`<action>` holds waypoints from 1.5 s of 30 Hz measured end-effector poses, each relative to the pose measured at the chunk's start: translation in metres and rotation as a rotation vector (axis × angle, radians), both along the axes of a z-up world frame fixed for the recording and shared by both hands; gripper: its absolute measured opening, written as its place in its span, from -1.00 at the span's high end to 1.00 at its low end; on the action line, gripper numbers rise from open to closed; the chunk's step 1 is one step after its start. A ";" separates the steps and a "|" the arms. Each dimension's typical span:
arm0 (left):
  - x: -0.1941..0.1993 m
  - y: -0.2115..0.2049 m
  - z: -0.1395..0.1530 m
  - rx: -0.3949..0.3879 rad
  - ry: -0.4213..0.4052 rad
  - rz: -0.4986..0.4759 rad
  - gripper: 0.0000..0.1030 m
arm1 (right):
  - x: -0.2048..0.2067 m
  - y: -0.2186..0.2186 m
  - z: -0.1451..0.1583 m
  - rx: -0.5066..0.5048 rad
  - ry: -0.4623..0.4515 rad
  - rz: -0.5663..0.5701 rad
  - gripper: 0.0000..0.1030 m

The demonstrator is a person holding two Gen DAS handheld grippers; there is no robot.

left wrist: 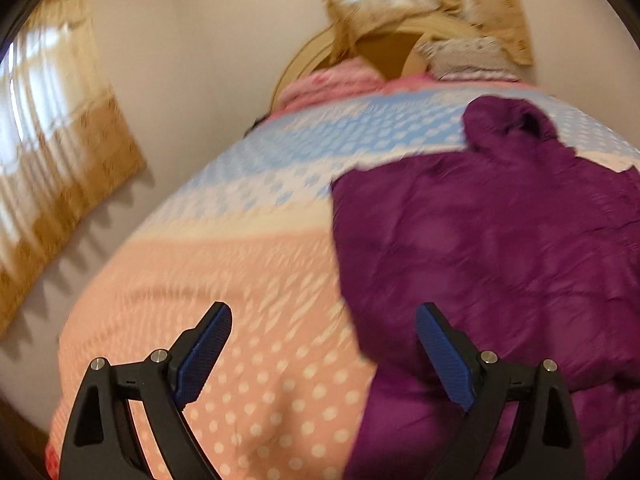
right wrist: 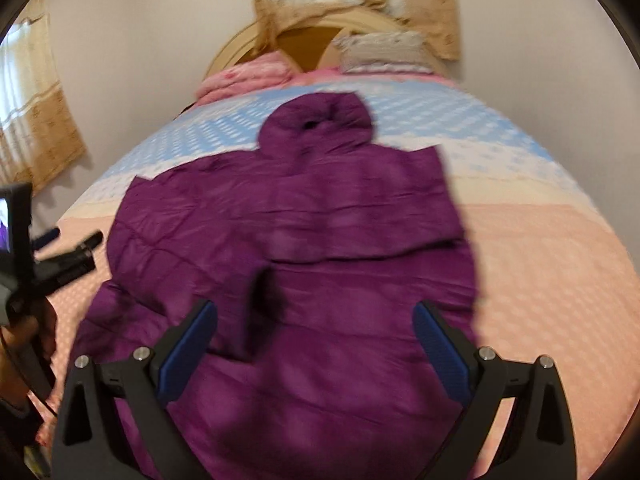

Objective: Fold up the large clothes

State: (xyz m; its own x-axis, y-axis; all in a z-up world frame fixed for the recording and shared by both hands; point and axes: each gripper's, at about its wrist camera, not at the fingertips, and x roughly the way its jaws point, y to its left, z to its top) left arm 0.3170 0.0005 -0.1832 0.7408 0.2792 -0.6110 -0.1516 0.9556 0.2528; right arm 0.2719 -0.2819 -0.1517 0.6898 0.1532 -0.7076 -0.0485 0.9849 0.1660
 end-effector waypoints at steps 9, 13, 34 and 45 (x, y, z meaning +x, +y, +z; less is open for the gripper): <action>0.005 0.017 -0.038 -0.045 0.086 0.038 -0.81 | 0.028 0.010 -0.007 0.052 0.055 0.022 0.79; 0.006 0.023 -0.044 -0.068 0.112 0.048 -0.81 | 0.018 -0.026 0.014 0.033 -0.014 -0.084 0.80; 0.041 -0.018 0.038 -0.064 -0.024 -0.058 -0.81 | 0.013 -0.081 0.021 -0.078 -0.035 -0.364 0.02; 0.112 -0.091 -0.032 -0.044 0.096 -0.122 -0.81 | 0.079 -0.036 -0.019 -0.056 0.035 -0.217 0.33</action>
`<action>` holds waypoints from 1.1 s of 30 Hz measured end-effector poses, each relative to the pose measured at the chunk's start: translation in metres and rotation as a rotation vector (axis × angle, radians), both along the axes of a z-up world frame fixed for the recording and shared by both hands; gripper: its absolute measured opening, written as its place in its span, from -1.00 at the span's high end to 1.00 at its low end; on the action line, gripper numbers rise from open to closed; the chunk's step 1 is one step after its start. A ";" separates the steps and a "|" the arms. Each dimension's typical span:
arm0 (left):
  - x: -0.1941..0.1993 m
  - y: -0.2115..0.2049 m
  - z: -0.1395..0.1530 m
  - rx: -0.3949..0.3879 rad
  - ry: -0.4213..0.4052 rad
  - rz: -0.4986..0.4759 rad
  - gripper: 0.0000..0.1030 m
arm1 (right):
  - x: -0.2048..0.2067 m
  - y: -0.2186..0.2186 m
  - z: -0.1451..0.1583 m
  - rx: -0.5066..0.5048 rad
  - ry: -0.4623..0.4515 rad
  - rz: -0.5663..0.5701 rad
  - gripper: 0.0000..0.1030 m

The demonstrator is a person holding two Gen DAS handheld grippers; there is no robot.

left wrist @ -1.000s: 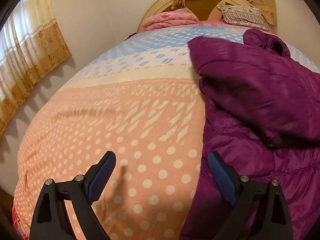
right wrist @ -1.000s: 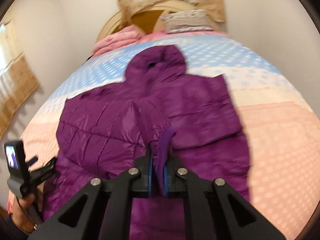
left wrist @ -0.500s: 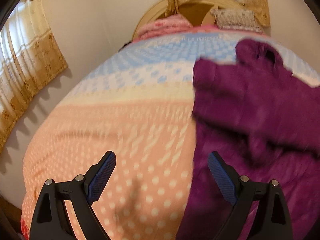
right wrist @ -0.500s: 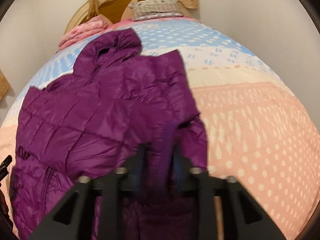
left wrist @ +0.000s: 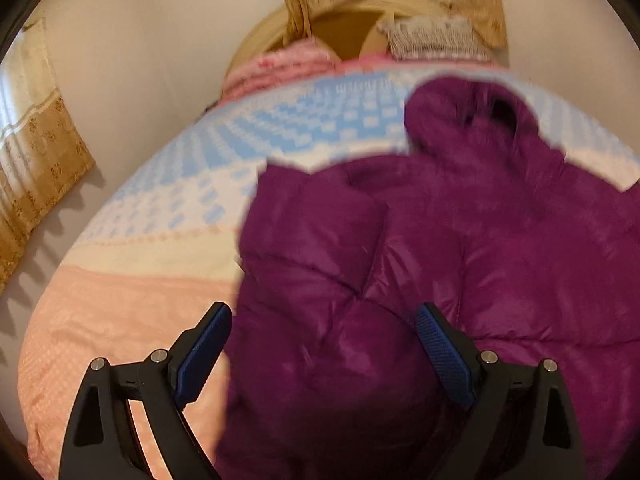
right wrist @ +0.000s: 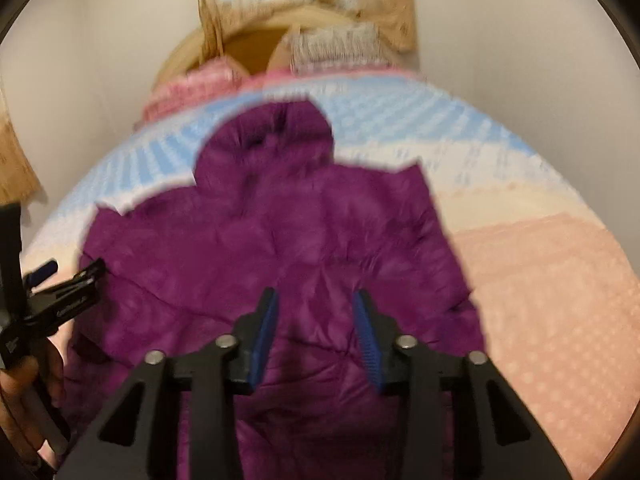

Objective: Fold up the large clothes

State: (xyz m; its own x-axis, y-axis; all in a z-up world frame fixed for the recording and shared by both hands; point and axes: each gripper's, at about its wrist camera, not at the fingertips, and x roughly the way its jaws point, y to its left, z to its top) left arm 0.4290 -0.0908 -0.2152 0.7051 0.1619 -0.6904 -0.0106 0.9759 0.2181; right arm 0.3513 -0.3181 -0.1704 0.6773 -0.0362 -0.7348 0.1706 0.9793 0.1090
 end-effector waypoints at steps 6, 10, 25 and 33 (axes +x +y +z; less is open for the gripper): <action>0.004 -0.003 -0.010 -0.016 0.024 -0.012 -0.82 | 0.006 -0.001 -0.031 -0.051 0.040 -0.005 0.39; 0.008 0.001 -0.013 -0.051 0.040 -0.008 -0.86 | 0.007 0.004 -0.034 -0.101 0.055 -0.008 0.39; 0.000 0.010 -0.001 -0.090 0.038 0.012 -0.91 | 0.009 0.012 -0.037 -0.149 0.064 -0.010 0.39; -0.011 0.033 0.067 -0.139 -0.127 -0.015 -0.91 | -0.002 0.028 0.000 -0.205 -0.006 0.025 0.32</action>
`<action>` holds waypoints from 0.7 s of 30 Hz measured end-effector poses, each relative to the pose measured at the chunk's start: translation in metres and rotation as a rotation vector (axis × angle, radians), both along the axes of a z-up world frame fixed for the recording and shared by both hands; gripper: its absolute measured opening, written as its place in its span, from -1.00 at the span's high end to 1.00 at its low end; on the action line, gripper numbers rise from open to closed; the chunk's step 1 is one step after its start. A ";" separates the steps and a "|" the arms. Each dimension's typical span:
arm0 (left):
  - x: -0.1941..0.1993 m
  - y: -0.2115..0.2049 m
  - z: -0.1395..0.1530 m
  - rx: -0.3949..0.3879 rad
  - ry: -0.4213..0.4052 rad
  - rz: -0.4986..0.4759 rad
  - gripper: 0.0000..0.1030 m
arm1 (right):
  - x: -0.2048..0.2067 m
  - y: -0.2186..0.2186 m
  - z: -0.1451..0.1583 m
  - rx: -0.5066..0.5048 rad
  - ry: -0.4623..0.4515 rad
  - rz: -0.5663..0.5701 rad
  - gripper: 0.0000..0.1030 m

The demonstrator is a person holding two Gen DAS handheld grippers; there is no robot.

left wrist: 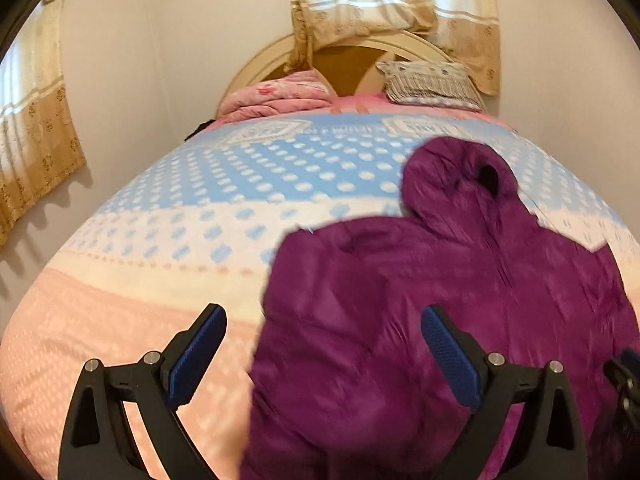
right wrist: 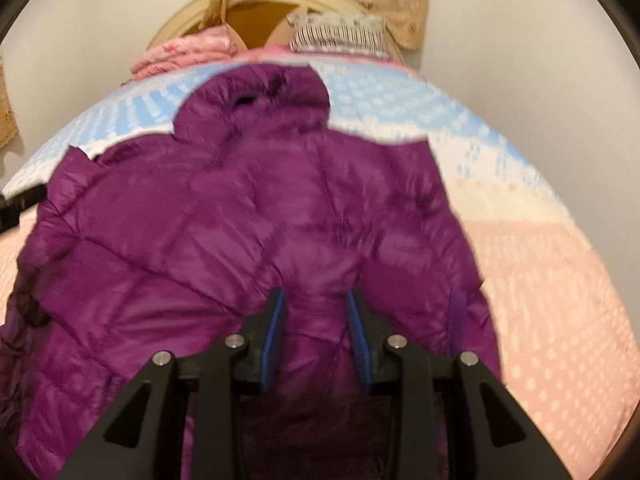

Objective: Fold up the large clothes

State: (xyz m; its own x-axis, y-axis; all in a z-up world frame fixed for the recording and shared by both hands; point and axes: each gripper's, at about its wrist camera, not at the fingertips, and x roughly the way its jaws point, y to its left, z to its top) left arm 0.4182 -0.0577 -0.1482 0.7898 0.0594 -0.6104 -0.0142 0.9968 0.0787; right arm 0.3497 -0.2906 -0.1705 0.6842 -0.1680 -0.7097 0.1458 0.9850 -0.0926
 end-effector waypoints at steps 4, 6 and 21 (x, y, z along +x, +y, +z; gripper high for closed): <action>0.039 0.020 -0.016 0.023 0.070 0.109 -0.91 | 0.015 0.013 0.008 -0.024 -0.011 0.036 0.32; 0.054 0.029 -0.034 0.008 0.124 0.136 -0.91 | 0.030 0.005 0.002 -0.011 0.008 0.020 0.33; 0.066 0.014 -0.085 0.068 0.183 0.109 -0.92 | 0.053 -0.051 -0.036 0.069 0.051 -0.079 0.34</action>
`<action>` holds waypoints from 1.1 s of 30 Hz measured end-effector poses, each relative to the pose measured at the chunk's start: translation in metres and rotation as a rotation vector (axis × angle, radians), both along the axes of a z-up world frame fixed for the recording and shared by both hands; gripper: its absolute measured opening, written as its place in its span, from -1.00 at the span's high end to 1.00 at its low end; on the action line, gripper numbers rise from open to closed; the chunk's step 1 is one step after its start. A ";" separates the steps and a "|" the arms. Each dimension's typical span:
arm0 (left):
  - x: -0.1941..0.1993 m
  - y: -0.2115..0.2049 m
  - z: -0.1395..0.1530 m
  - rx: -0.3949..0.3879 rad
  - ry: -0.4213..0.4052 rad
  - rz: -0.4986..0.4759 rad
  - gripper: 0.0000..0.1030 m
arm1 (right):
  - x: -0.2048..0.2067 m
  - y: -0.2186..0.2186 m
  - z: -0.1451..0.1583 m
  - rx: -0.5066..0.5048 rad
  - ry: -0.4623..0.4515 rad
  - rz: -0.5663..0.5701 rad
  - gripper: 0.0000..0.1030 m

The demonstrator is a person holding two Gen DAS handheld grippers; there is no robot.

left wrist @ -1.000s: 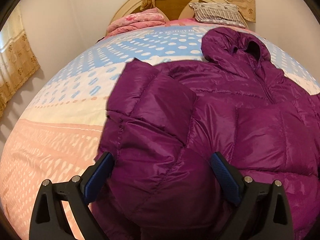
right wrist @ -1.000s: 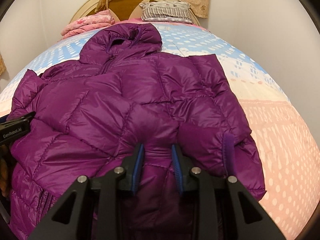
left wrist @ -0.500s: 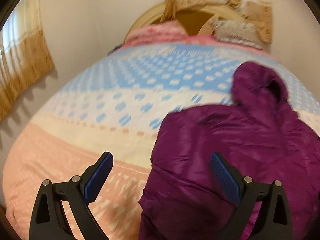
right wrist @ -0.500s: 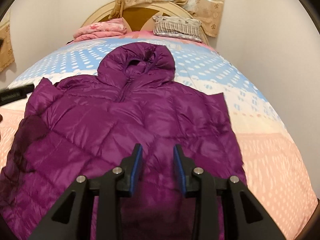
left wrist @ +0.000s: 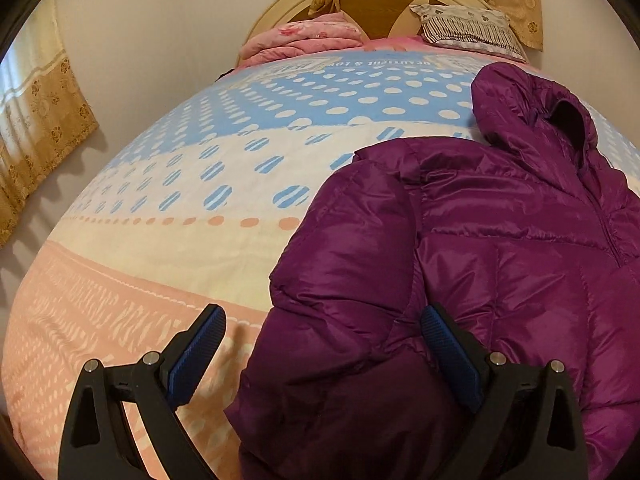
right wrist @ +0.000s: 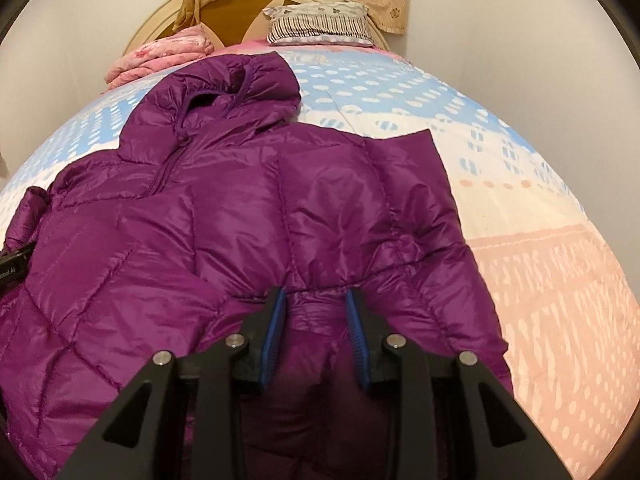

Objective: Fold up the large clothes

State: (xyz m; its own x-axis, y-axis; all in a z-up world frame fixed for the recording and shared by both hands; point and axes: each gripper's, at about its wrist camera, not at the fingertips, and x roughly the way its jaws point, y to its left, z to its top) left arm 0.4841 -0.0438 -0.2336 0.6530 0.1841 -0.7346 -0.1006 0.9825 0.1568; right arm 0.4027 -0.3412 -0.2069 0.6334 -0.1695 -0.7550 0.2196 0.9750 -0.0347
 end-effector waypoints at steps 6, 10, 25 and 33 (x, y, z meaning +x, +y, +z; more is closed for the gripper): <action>0.002 0.003 -0.001 -0.027 0.002 0.003 -0.94 | 0.002 0.006 -0.002 -0.049 0.007 -0.001 0.33; 0.003 0.004 -0.002 -0.035 0.004 0.004 -0.95 | 0.004 0.009 -0.004 -0.076 0.010 -0.002 0.33; 0.007 0.014 -0.006 -0.116 0.026 0.008 -0.98 | 0.005 0.014 -0.005 -0.116 0.014 -0.005 0.33; 0.010 0.023 -0.004 -0.186 0.071 -0.007 -0.98 | 0.004 0.012 -0.006 -0.085 0.011 -0.003 0.32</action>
State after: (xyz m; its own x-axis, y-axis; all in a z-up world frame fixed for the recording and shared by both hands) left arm 0.4941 -0.0213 -0.2381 0.5994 0.0367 -0.7996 -0.0890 0.9958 -0.0210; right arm 0.4068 -0.3288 -0.2129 0.6248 -0.2350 -0.7446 0.2215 0.9678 -0.1196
